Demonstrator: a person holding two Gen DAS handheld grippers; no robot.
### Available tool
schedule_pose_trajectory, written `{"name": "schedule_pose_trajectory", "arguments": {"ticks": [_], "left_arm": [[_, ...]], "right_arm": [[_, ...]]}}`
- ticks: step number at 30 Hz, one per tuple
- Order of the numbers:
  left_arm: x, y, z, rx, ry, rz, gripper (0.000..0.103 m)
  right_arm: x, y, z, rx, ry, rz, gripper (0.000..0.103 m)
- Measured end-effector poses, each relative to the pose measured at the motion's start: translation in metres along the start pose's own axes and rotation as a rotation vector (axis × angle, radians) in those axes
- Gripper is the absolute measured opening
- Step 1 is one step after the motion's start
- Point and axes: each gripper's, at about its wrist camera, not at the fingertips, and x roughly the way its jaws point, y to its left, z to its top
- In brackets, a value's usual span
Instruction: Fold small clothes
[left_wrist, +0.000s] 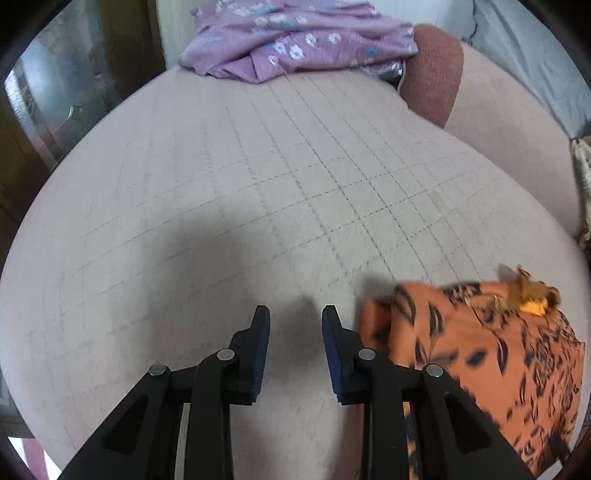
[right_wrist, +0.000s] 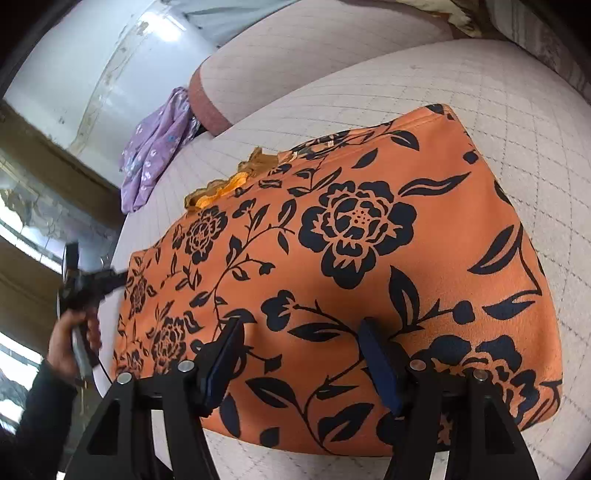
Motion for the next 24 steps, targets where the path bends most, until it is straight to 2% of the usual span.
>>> {"name": "schedule_pose_trajectory", "arguments": {"ticks": [2, 5, 6, 8, 10, 11, 12, 13, 15, 18, 19, 20, 21, 22, 23, 24], "left_arm": [[-0.027, 0.004, -0.016, -0.005, -0.049, -0.06, 0.037], [-0.06, -0.003, -0.045, 0.024, -0.101, -0.141, 0.064], [-0.07, -0.009, -0.06, 0.052, -0.123, -0.169, 0.069], [-0.073, -0.016, -0.085, 0.113, -0.112, -0.171, 0.069], [-0.045, -0.021, -0.104, 0.158, -0.013, -0.073, 0.069], [-0.033, -0.017, -0.113, 0.151, 0.029, -0.041, 0.069], [-0.038, -0.012, -0.115, 0.126, -0.014, -0.059, 0.07], [-0.043, -0.009, -0.117, 0.107, -0.029, -0.057, 0.07], [-0.057, -0.007, -0.121, 0.075, -0.039, -0.069, 0.069], [-0.079, -0.014, -0.133, 0.1, -0.104, -0.092, 0.072], [-0.079, -0.018, -0.137, 0.124, -0.1, -0.096, 0.075], [-0.074, -0.021, -0.141, 0.151, -0.085, -0.095, 0.075], [-0.063, -0.027, -0.148, 0.191, -0.046, -0.058, 0.075], [-0.054, -0.03, -0.154, 0.215, -0.006, -0.011, 0.075], [-0.05, -0.028, -0.159, 0.207, 0.012, -0.002, 0.075], [-0.053, -0.024, -0.158, 0.178, -0.005, -0.02, 0.075]], "right_arm": [[-0.002, 0.007, 0.006, 0.011, -0.016, 0.017, 0.068], [-0.014, 0.02, 0.007, 0.001, -0.061, 0.088, 0.076], [-0.014, 0.021, 0.006, 0.0, -0.06, 0.111, 0.077], [-0.006, 0.016, 0.005, 0.025, -0.043, 0.116, 0.077], [0.008, -0.004, 0.006, 0.097, -0.015, 0.055, 0.075], [0.01, -0.014, 0.006, 0.149, -0.01, 0.061, 0.075], [0.001, -0.016, 0.005, 0.199, -0.037, 0.089, 0.076], [-0.009, -0.011, 0.005, 0.195, -0.057, 0.075, 0.078], [-0.03, 0.004, 0.004, 0.121, -0.104, 0.09, 0.078], [-0.043, 0.007, -0.007, 0.093, -0.131, 0.142, 0.088], [-0.039, 0.004, -0.01, 0.102, -0.119, 0.142, 0.088], [-0.026, -0.01, -0.015, 0.139, -0.074, 0.098, 0.088], [-0.017, -0.021, -0.018, 0.178, -0.038, 0.042, 0.084], [-0.016, -0.032, -0.021, 0.225, -0.047, 0.059, 0.084], [-0.024, -0.034, -0.022, 0.251, -0.082, 0.087, 0.084], [-0.033, -0.029, -0.021, 0.254, -0.099, 0.085, 0.084]]}}
